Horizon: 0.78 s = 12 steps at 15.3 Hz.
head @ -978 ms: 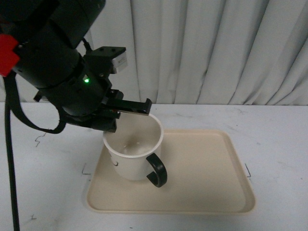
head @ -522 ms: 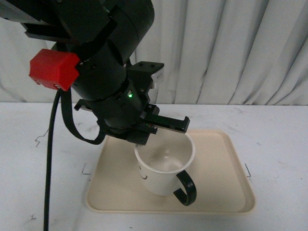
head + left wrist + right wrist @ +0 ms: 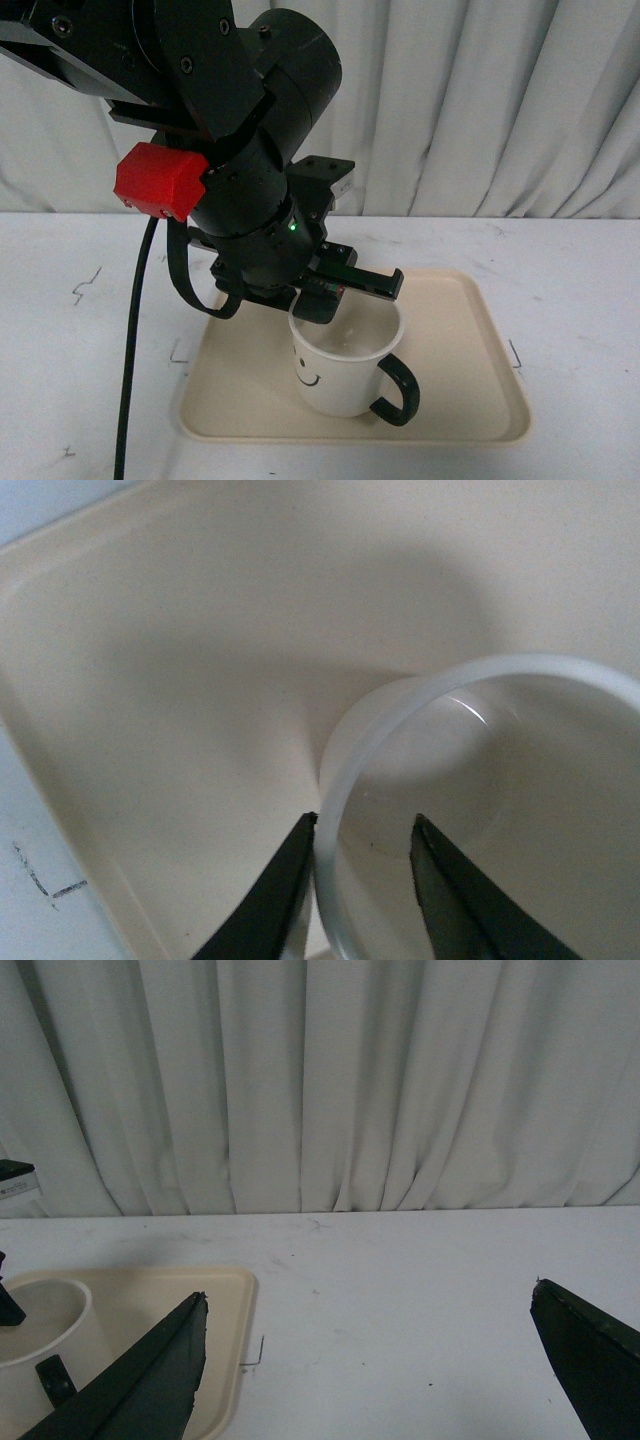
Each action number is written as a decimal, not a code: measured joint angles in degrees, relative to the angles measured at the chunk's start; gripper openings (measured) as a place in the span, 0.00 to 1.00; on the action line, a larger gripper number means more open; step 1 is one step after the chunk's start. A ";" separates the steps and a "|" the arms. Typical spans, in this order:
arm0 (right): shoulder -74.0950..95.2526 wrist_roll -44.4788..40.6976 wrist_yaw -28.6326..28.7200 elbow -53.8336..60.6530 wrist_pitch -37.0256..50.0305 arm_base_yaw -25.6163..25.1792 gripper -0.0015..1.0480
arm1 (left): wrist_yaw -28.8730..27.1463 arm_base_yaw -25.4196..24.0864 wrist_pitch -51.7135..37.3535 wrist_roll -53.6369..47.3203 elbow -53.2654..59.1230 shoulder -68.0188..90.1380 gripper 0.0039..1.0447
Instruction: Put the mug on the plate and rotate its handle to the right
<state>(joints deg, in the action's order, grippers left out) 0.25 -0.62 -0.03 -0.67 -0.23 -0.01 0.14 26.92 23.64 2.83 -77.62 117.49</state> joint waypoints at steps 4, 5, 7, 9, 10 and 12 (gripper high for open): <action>0.00 0.00 0.02 0.00 0.00 0.00 0.94 | 0.15 -1.40 -4.09 0.22 5.16 -6.67 0.77; 0.00 0.00 0.00 0.00 0.00 0.00 0.94 | 0.02 -2.36 -7.43 0.76 7.65 -10.10 0.87; 0.00 0.02 0.00 0.00 0.00 0.00 0.94 | -4.04 -4.42 -18.29 0.31 13.73 -17.31 0.93; 0.00 0.00 0.17 0.00 -0.02 0.00 0.94 | -14.75 -4.79 -45.88 -1.29 23.15 -17.75 0.81; 0.00 0.02 0.00 0.00 -0.02 -0.02 0.94 | -18.40 -5.75 -61.00 -1.77 34.18 -19.23 0.69; 0.00 0.02 0.02 0.00 0.00 0.00 0.94 | -17.22 -9.92 -79.01 -1.81 46.38 -25.55 0.48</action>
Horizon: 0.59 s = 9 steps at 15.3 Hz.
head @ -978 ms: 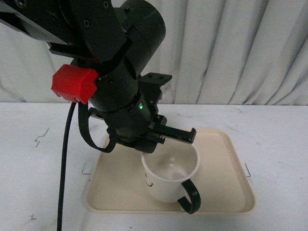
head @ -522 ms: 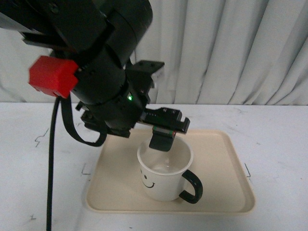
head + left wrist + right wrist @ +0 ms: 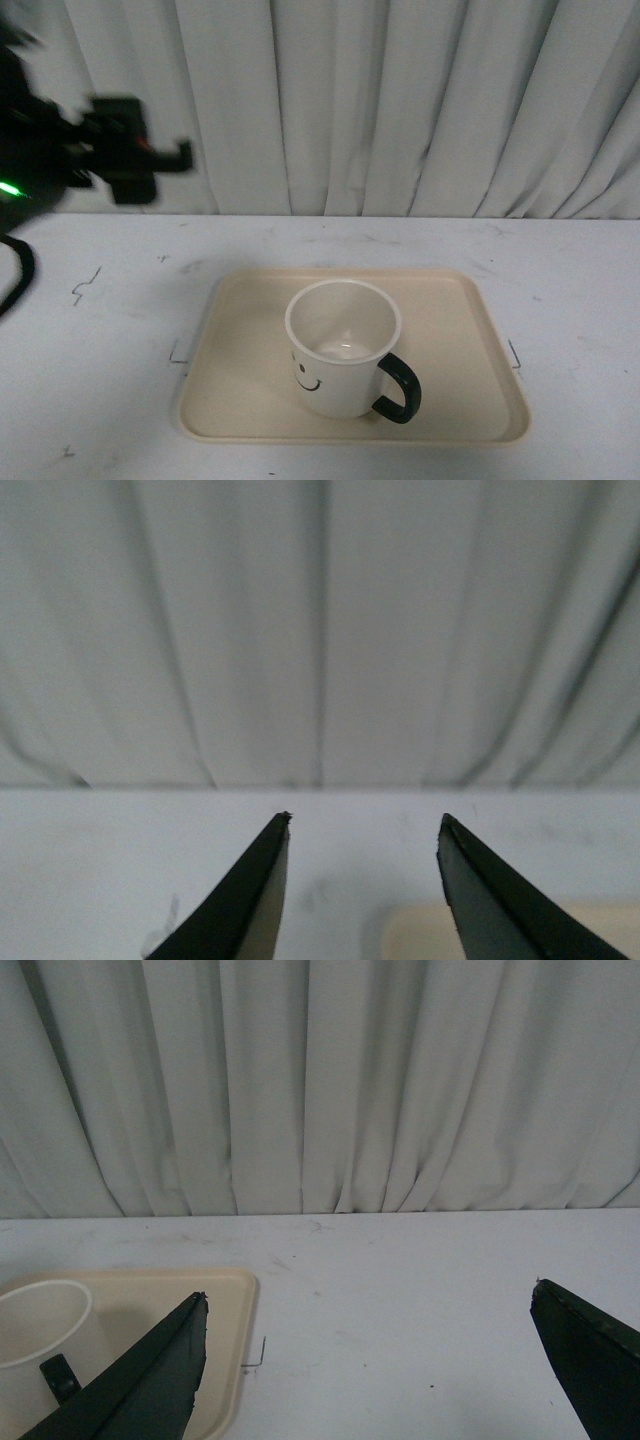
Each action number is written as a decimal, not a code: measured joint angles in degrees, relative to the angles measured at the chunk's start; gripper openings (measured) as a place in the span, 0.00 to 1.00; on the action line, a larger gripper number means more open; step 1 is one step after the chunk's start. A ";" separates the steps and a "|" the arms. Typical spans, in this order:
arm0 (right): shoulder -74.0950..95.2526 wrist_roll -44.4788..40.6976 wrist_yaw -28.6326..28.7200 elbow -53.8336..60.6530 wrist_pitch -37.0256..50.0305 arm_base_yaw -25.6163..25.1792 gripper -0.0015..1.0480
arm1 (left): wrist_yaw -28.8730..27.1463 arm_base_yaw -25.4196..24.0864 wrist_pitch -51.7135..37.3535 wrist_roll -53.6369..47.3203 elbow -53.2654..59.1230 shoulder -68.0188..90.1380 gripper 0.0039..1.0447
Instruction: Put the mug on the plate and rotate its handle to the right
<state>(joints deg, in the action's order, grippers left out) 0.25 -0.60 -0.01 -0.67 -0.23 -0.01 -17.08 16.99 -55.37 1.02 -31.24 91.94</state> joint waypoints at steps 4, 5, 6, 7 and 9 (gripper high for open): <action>0.00 0.00 0.02 0.00 0.00 0.00 0.94 | 6.01 -5.29 -4.31 0.02 14.38 -12.79 0.01; 0.00 -0.02 0.00 0.00 0.00 0.00 0.94 | 6.75 -6.75 -3.93 -0.20 16.48 -15.61 0.01; 0.00 -0.02 0.02 0.00 0.00 0.00 0.94 | 7.41 -7.87 -3.89 -0.17 17.79 -18.93 0.01; 0.00 0.00 0.00 0.00 0.00 0.00 0.94 | 8.41 -8.83 -7.43 -0.20 20.26 -20.70 0.01; 0.00 0.00 0.00 0.00 0.00 0.00 0.94 | 10.64 -10.29 -3.34 -0.20 24.98 -23.43 0.01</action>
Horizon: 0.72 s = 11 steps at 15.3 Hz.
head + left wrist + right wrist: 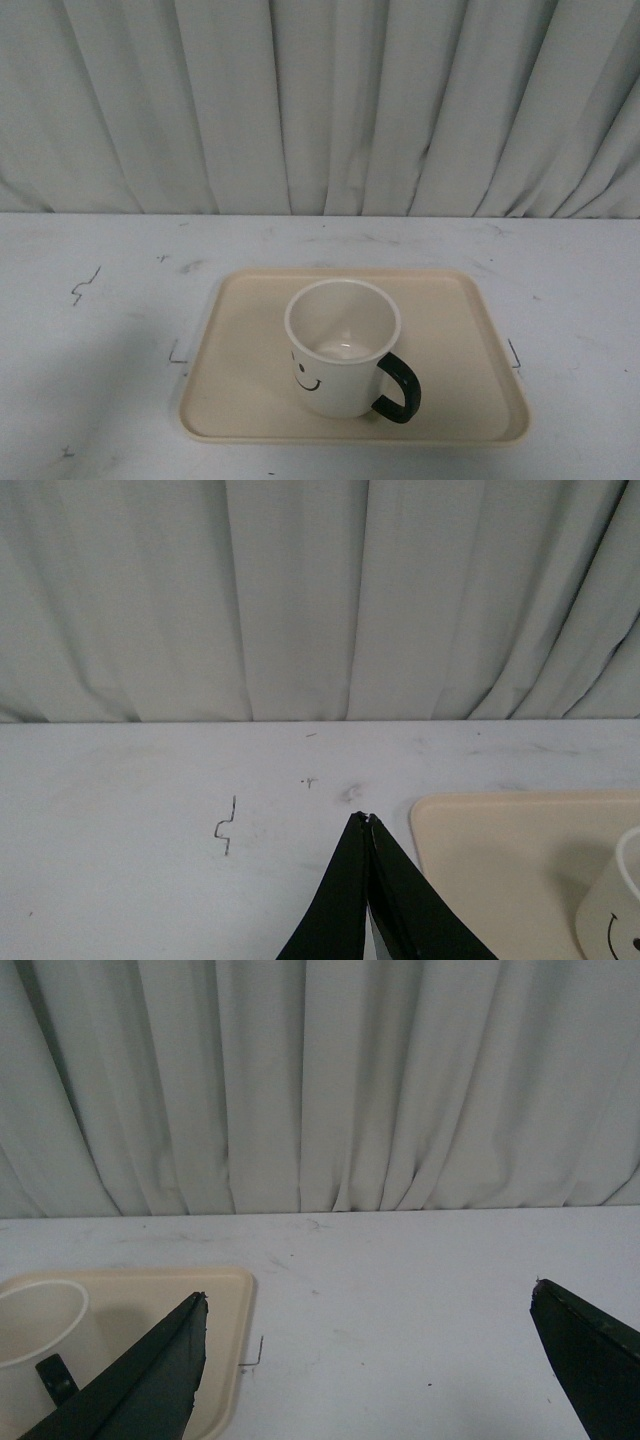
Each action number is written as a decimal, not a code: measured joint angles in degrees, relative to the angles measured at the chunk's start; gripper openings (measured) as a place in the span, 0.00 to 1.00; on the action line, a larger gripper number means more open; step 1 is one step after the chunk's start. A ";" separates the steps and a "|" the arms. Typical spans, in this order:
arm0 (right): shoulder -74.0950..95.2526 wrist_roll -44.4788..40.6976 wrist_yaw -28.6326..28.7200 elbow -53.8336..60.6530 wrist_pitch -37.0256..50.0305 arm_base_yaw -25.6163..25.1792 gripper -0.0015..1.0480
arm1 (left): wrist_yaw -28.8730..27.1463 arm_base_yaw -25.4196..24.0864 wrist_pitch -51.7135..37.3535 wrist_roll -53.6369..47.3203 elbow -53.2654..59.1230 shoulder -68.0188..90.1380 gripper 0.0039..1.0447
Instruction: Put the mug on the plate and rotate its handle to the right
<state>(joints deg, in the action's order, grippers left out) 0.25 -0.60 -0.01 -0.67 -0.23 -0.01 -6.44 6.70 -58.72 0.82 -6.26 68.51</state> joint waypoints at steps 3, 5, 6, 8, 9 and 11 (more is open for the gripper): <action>0.00 0.00 0.02 0.00 0.00 0.00 0.94 | 1.51 -2.10 5.33 0.00 2.19 -11.10 0.01; 0.00 0.00 -0.04 0.00 0.00 0.00 0.94 | 5.90 -6.64 10.91 -0.04 4.15 -16.63 0.01; 0.00 -0.02 0.02 0.00 0.00 0.00 0.94 | 6.10 -6.88 13.03 -0.04 4.50 -20.37 0.01; 0.00 0.00 0.02 0.00 0.00 0.00 0.94 | 6.34 -6.73 18.10 -0.07 5.11 -26.10 0.01; 0.00 0.00 0.02 0.00 0.00 0.00 0.94 | 6.38 -6.73 20.79 -0.07 5.60 -29.07 0.01; 0.00 0.00 0.04 0.00 0.00 0.00 0.94 | 6.36 -6.73 25.77 -0.07 5.75 -34.82 0.01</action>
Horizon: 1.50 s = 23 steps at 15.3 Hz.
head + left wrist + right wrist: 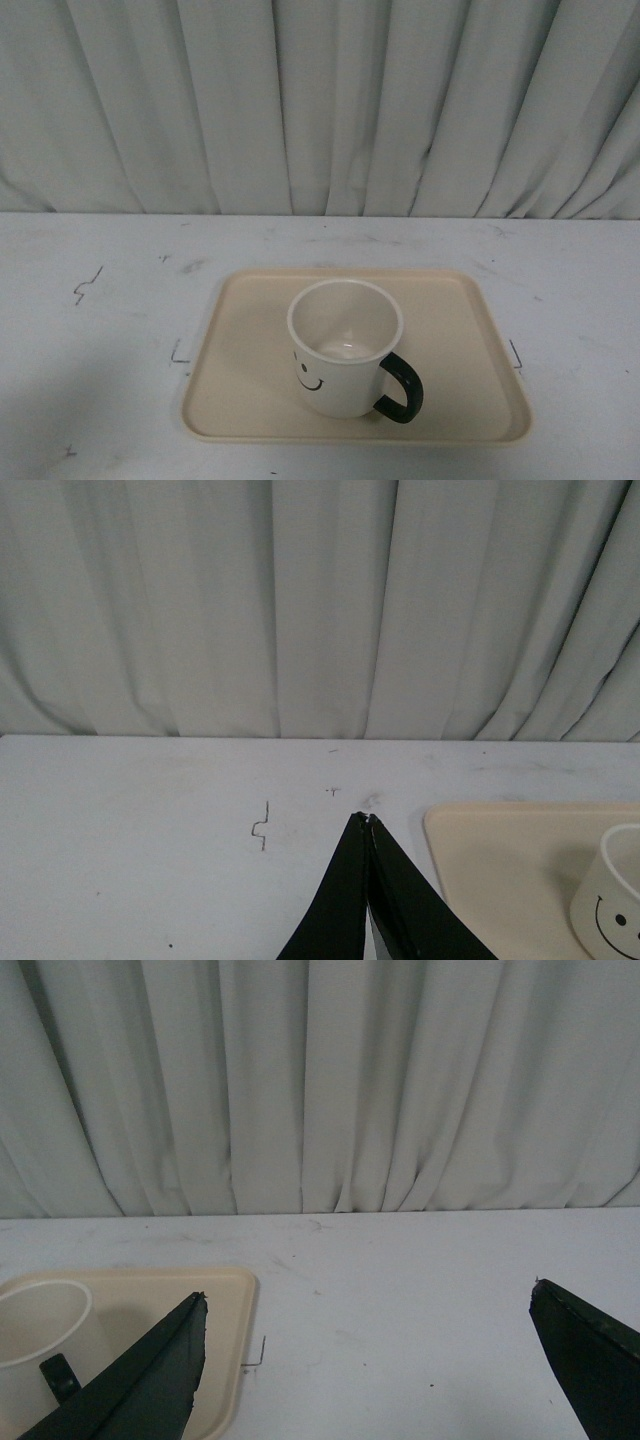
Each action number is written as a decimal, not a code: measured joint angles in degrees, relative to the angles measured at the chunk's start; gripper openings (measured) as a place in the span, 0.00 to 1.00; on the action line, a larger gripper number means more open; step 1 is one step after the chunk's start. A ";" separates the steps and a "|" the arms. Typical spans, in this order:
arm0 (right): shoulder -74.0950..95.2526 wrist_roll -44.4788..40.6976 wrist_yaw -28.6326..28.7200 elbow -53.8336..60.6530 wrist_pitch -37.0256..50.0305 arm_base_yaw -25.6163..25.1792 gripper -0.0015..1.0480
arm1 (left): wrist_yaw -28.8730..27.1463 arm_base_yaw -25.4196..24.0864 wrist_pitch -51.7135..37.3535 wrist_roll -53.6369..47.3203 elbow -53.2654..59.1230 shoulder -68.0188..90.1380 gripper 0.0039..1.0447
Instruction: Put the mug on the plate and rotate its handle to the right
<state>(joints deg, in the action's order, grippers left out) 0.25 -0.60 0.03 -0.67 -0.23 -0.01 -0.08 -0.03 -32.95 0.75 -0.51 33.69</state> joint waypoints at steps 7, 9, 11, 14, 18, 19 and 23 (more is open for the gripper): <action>0.00 -0.02 -0.02 0.00 0.00 0.00 0.94 | 0.02 0.00 13.64 0.00 0.02 -14.49 0.01; 0.00 -0.02 -0.02 0.00 0.00 0.00 0.94 | 0.02 0.00 16.46 0.00 0.02 -17.31 0.01; 0.00 -0.02 -0.02 0.00 0.00 0.00 0.94 | 0.02 0.00 19.08 0.00 0.02 -19.91 0.01; 0.00 -0.02 -0.02 0.00 0.00 0.00 0.94 | 0.02 0.00 22.27 0.00 0.02 -23.04 0.01; 0.00 -0.02 0.04 0.00 0.04 0.00 0.94 | -0.04 0.00 32.39 0.00 -0.39 -33.20 0.01; 0.00 -0.02 -0.02 0.00 0.07 0.00 0.94 | 0.07 0.00 33.48 0.00 0.00 -33.22 0.01; 0.00 -0.02 -0.02 0.00 0.00 0.00 0.94 | 0.09 0.00 33.18 0.02 0.00 -33.22 0.38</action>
<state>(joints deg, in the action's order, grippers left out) 0.25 -0.62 0.01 -0.67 -0.23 -0.01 0.01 -0.03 0.23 0.78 -0.51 0.47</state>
